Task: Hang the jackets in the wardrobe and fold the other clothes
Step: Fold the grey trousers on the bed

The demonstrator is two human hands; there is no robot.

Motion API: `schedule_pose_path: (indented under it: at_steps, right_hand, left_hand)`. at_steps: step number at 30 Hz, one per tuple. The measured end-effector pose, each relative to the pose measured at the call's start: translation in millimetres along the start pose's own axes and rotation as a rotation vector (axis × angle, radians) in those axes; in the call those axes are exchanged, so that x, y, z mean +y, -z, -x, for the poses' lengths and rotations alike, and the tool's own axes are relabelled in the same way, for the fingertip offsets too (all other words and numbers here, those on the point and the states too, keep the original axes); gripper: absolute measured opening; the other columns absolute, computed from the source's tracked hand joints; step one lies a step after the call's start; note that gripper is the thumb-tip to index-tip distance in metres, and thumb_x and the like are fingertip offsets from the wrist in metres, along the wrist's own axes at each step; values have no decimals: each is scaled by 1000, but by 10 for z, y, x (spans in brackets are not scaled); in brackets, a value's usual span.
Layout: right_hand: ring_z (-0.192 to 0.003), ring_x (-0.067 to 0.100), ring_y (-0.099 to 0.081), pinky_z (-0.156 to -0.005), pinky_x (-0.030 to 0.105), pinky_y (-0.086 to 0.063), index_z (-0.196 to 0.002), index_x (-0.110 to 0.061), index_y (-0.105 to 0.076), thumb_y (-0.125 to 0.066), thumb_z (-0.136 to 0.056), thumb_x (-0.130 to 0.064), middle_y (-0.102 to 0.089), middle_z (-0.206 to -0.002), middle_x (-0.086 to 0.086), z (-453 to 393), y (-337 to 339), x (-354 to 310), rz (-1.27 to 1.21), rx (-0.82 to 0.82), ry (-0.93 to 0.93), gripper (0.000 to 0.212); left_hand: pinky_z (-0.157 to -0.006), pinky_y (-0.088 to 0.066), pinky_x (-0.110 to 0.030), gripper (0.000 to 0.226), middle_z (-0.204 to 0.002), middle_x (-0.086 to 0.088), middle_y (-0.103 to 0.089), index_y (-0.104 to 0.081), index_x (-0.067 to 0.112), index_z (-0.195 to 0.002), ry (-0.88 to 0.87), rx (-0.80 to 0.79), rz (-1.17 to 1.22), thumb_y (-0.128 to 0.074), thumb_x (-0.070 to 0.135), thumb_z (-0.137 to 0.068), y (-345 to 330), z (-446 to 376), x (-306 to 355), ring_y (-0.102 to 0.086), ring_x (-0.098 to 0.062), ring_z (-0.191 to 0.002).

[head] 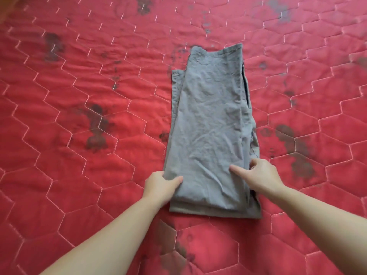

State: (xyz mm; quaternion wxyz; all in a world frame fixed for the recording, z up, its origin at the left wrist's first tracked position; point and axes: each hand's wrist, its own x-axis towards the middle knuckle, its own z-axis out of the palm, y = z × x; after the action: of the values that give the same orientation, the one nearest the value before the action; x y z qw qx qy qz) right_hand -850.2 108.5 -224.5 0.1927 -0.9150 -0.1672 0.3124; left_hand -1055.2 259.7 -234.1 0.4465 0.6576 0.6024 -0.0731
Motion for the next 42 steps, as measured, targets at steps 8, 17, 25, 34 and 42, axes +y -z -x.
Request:
schedule_pose_path:
  at_steps: [8, 17, 25, 34, 42]
  right_hand:
    - [-65, 11, -65, -63, 29, -50, -77, -14, -75, -71, -82, -27, -75, -76, 2, 484, -12, 381, -373, -261, 2, 15]
    - [-51, 7, -63, -52, 27, -53, -84, -16, -72, -72, -78, -16, -69, -63, -5, 358, 237, 780, -355, -422, -177, 6]
    - [-85, 10, -58, -71, 30, -40, -96, -30, -52, -69, -75, -60, -58, -90, -14, -359, 431, 271, -8, -97, 97, 41]
    - [-114, 28, -54, -94, 35, -42, -134, -11, -47, -65, -81, -56, -56, -125, 14, -1459, 475, -403, -4, 85, 196, 72]
    - [-114, 28, -54, -91, 39, -44, -133, -21, -45, -60, -77, -65, -58, -123, 10, -1909, 426, -781, 71, 169, 250, 73]
  left_hand:
    - [-81, -57, -40, 28, -95, -3, -72, -70, 7, -97, 115, -13, 337, -77, 28, -79, 119, 123, 119, -69, -24, -88]
    - [-46, -33, -22, 32, -56, -2, -46, -56, 14, -65, 71, -347, -40, -76, 34, -80, -69, 293, -72, -44, -19, -54]
    - [-82, -52, -39, 33, -113, -13, -69, -60, 14, -109, 33, -219, 434, -73, 31, -84, -105, -254, 452, -67, -24, -95]
    - [-86, -53, -35, 29, -104, 1, -75, -67, 15, -113, 30, -299, 735, -62, 35, -92, 114, -1325, 1176, -69, -19, -100]
    - [-80, -55, -29, 7, -98, -4, -73, -69, 17, -97, -197, 74, 719, -64, 19, -92, 251, -1788, 1369, -67, -14, -84]
